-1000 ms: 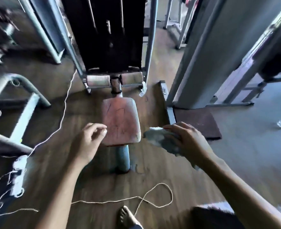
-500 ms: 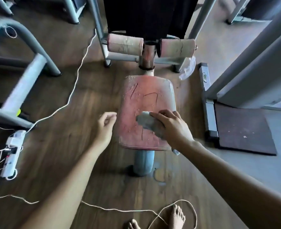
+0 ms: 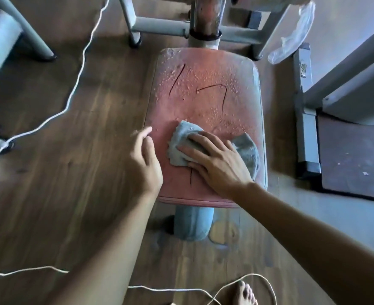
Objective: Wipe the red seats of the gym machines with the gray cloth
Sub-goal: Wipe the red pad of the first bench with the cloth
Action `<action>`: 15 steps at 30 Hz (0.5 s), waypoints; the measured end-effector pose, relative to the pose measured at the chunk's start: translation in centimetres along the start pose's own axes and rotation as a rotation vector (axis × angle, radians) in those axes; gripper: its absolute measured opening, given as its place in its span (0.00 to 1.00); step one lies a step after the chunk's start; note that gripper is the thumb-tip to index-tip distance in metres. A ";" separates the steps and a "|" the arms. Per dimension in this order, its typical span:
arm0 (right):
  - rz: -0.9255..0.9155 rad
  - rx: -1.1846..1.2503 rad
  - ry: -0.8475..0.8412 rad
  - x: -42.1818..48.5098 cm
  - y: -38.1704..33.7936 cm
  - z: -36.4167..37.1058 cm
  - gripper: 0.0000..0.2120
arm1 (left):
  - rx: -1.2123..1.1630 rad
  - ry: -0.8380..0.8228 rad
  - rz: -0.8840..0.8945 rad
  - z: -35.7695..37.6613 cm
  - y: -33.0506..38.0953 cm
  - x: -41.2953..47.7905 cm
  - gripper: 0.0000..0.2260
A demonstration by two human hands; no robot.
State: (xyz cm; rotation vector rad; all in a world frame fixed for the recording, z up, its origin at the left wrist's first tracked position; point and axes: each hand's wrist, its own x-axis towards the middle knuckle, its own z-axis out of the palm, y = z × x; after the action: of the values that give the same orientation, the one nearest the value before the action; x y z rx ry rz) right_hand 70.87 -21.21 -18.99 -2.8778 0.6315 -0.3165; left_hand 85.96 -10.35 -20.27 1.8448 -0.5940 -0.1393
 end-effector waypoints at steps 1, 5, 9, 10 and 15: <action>0.040 0.007 0.005 0.7 0.4 -0.1 0.18 | 0.016 0.013 0.038 0.2 -0.4 0.0 0.13; 0.235 0.060 0.039 2.2 -0.2 -0.2 0.18 | 0.118 0.059 0.126 0.5 -0.8 0.1 0.12; 0.112 0.154 0.062 -2.3 -2.3 -0.9 0.16 | 0.127 0.039 0.143 0.3 -0.9 0.2 0.12; 0.036 0.157 0.043 -3.6 -2.2 -1.1 0.16 | 0.122 0.030 0.140 0.3 -0.9 0.3 0.12; -0.116 0.052 -0.031 -1.5 1.8 -1.2 0.15 | 0.115 -0.002 0.130 0.3 -1.0 0.3 0.14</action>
State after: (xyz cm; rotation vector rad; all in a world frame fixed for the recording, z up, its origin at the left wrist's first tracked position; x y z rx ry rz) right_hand 68.59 -22.34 -18.50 -2.8697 0.4451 -0.2989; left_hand 86.47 -10.56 -21.27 1.9101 -0.7344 -0.0211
